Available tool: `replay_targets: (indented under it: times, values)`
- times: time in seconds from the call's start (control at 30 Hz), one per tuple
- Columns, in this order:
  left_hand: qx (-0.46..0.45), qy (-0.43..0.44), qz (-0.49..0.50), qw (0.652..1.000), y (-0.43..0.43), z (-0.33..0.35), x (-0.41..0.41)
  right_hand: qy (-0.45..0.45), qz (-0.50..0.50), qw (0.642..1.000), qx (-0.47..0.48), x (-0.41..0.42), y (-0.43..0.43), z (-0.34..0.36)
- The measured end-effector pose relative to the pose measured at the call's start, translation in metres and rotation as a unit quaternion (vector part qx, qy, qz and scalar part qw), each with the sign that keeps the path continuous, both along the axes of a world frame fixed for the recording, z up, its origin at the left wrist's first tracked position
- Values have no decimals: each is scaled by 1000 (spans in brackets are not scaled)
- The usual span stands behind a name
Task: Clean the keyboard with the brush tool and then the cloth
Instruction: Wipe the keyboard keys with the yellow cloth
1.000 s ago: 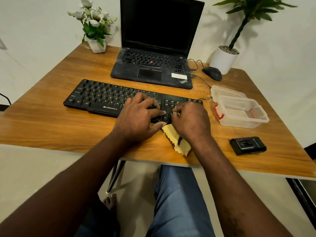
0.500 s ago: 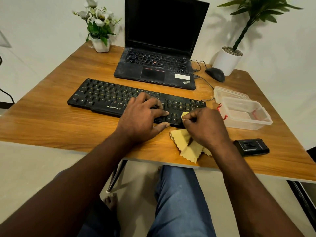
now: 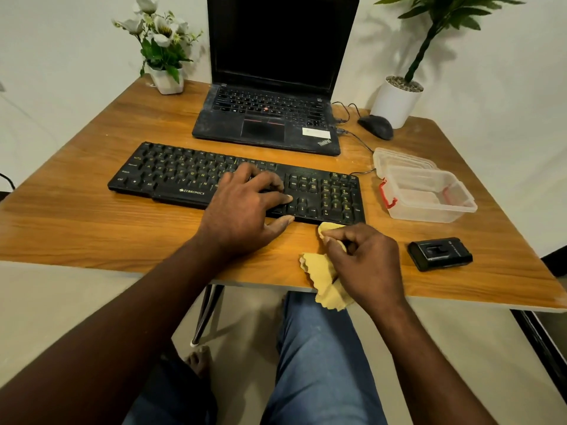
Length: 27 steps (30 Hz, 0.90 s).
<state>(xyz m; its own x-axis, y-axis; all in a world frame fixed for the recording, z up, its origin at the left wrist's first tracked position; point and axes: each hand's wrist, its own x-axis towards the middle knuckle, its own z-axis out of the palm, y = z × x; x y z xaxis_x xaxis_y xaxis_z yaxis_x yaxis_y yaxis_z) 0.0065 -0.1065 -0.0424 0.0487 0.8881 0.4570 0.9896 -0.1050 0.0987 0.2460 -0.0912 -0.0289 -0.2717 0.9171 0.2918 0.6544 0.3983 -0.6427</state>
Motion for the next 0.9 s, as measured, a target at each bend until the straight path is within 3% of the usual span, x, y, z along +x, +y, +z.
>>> replay_targets:
  times: [0.13, 0.27, 0.4, 0.6, 0.77, 0.9]
  values:
    - [17, 13, -3, 1000, 3, 4, 10, 169, -90, 978, -79, 5, 12, 14]
    - [-13, 32, 11, 999, 10, 6, 27, 204, -130, 970, -32, -8, 43, 38]
    - [-44, 36, 17, 998, 14, 6, 28, 112, -111, 987, 20, -33, 82, 45]
    - [-32, 34, 15, 999, 14, 4, 26, -89, -4, 996, -23, -59, 99, 42]
    - [-38, 28, 13, 999, 15, 4, 25, -142, 4, 990, -6, -49, 73, 46]
    - [-41, 27, 14, 999, 15, 4, 26, -124, 0, 991, 44, -40, 45, 32]
